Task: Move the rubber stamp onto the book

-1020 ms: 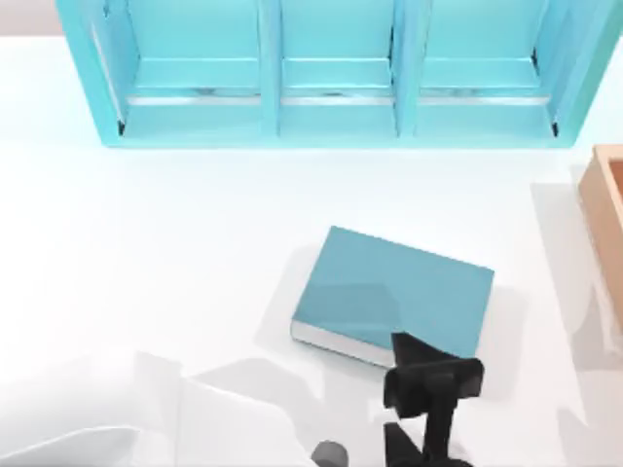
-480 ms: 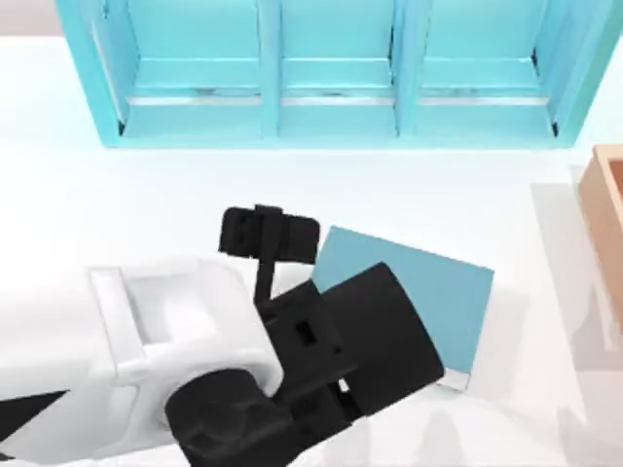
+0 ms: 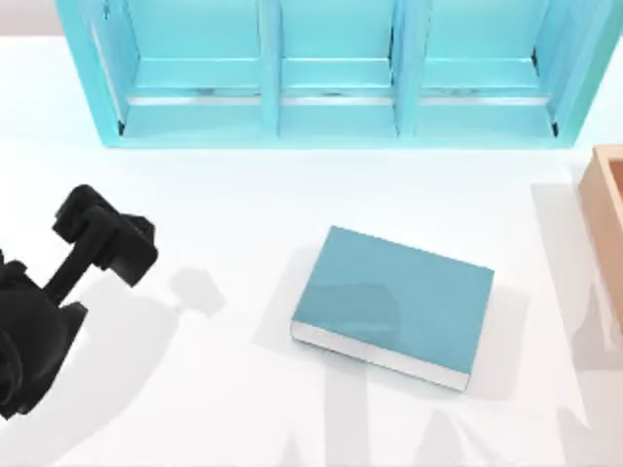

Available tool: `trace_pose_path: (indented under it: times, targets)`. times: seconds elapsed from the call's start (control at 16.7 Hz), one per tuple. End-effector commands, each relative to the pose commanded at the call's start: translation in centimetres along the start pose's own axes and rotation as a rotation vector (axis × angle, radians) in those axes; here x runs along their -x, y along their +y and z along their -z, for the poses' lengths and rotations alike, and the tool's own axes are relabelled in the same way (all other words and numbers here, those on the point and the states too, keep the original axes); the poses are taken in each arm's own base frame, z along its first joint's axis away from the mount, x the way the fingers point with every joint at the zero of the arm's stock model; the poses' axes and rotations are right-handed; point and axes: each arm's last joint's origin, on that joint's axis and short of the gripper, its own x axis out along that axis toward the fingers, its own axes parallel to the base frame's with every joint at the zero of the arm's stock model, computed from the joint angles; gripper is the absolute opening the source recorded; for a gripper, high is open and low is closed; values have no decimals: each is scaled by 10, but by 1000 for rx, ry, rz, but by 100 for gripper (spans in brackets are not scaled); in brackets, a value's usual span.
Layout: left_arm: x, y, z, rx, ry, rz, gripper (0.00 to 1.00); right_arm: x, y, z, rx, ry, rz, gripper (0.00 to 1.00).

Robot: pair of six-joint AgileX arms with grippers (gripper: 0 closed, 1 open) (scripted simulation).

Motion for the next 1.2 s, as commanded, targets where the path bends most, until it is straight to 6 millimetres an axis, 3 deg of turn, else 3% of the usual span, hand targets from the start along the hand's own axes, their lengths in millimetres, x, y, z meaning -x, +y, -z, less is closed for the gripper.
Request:
trace_pose_path:
  times: [0.24, 0.6, 0.84, 1.2]
  targets:
    - [6, 48, -13, -370, -212, 143, 100, 0, 0, 0, 0, 0, 0, 100]
    - [-3, 102, -16, -780, -560, 78, 100, 0, 0, 0, 0, 0, 0, 100]
    - [-8, 117, -17, -900, -673, 0, 100, 0, 0, 0, 0, 0, 0, 100]
    - [-8, 119, -17, -910, -685, -8, 100, 0, 0, 0, 0, 0, 0, 100]
